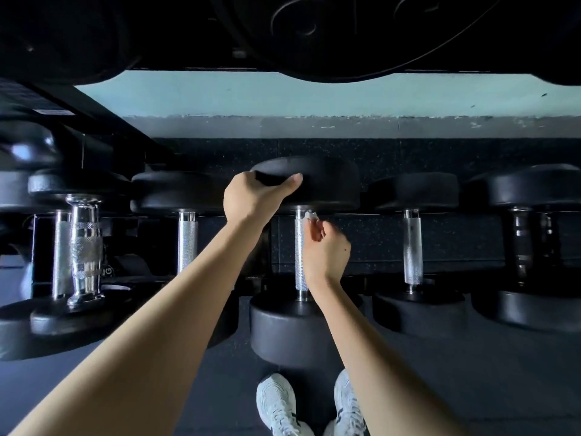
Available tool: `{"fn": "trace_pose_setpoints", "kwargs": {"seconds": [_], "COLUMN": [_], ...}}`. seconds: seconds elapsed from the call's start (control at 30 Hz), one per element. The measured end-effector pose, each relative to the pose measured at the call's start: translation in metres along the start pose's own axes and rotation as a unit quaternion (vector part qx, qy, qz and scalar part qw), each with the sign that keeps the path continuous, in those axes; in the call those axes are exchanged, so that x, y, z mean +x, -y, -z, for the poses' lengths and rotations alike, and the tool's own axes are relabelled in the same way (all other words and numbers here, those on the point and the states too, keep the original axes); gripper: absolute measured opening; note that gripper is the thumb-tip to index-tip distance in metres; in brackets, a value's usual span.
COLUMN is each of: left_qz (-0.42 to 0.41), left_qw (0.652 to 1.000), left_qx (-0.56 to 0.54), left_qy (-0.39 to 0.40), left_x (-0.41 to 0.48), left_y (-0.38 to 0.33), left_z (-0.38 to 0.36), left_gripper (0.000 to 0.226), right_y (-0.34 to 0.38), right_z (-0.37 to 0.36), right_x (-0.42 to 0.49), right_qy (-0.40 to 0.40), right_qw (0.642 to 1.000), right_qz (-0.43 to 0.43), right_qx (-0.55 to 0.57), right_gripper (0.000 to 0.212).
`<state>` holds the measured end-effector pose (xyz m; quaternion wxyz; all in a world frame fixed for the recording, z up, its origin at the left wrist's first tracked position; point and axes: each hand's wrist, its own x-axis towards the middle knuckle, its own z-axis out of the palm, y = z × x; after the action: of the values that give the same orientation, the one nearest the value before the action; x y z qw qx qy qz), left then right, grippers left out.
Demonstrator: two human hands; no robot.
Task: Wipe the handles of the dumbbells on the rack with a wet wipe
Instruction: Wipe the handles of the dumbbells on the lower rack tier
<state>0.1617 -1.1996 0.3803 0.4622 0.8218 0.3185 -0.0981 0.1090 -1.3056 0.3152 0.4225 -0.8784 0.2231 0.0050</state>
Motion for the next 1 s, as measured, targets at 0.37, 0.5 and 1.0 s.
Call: {"fn": "trace_pose_setpoints", "kwargs": {"seconds": [0.37, 0.5, 1.0], "left_qz": [0.044, 0.046, 0.05], "left_qw": [0.976, 0.97, 0.975], "left_qx": [-0.206, -0.235, -0.171], "left_qy": [0.052, 0.048, 0.134], "left_x": [-0.005, -0.006, 0.007], "left_y": [0.005, 0.006, 0.011], "left_z": [-0.001, -0.004, 0.009], "left_gripper": [0.034, 0.021, 0.051], "right_y": [0.004, -0.023, -0.018], "right_z": [0.018, 0.017, 0.023], "right_x": [0.033, 0.015, -0.005], "right_qy": [0.179, 0.174, 0.127], "right_qw": [0.903, 0.969, 0.882], "right_qz": [-0.241, -0.089, -0.347], "right_qx": [0.307, 0.152, 0.293], "right_gripper": [0.022, 0.025, 0.015]}}
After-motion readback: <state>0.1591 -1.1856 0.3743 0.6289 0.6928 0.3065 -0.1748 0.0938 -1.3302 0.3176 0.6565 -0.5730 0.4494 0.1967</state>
